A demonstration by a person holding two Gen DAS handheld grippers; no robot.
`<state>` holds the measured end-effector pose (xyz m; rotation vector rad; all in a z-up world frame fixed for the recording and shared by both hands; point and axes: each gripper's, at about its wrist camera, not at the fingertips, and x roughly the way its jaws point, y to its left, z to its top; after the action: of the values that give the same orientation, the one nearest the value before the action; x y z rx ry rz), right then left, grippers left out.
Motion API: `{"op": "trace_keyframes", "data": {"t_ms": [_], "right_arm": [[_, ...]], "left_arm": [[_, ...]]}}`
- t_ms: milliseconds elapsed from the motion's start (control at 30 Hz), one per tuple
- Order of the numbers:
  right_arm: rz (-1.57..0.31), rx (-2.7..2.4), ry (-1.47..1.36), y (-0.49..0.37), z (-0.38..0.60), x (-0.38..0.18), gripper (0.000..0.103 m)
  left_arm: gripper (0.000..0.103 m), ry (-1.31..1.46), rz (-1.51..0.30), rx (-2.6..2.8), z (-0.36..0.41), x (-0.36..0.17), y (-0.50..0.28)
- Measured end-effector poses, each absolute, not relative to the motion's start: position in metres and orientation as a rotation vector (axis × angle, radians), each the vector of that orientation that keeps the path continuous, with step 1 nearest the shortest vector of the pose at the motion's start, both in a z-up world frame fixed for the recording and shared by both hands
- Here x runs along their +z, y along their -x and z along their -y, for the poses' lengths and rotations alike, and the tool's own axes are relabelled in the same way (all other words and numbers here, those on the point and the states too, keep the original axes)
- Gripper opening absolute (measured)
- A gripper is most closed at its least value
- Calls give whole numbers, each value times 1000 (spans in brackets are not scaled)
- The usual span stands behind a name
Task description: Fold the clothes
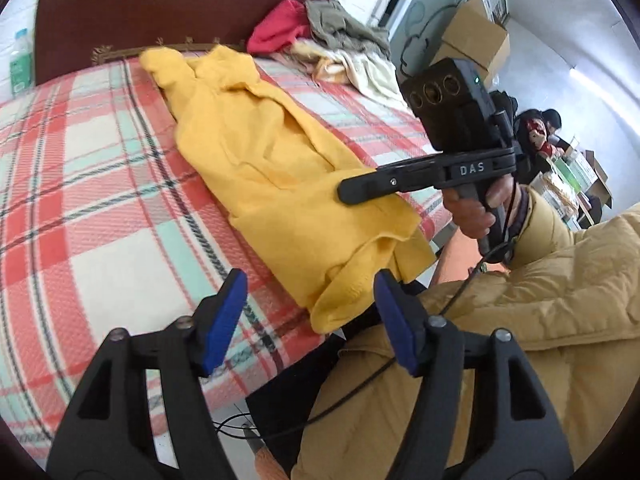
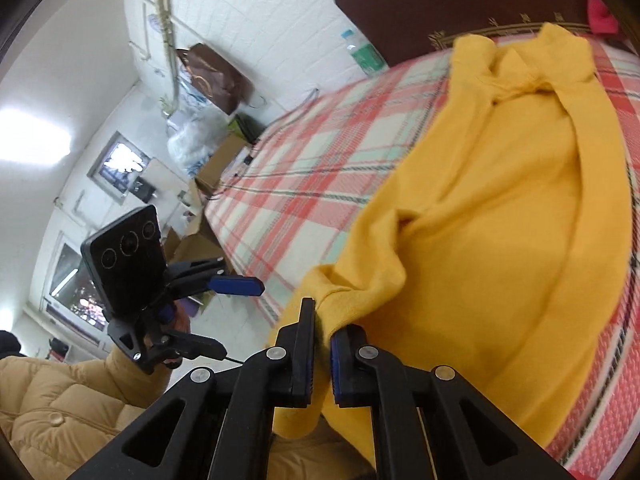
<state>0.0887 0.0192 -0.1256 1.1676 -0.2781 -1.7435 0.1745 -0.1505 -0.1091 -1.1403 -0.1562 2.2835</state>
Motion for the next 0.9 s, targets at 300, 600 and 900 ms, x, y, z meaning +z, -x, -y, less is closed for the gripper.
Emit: {"op": "trace_keyframes", "data": {"t_ms": [300,600,900], "right_arm": [[279,-1703,-1272,-105,-23,-155,10],[183,-1846,-1109,-120,-45,-110,25],[-95,-1649,-1100,-139,45,-119,26]], "left_arm": [[18,1197,161,2213,134,-131,-181],[17,1119,211,2218,136,-117,-216],[66,1110,225,2407,168,-119,-212]]}}
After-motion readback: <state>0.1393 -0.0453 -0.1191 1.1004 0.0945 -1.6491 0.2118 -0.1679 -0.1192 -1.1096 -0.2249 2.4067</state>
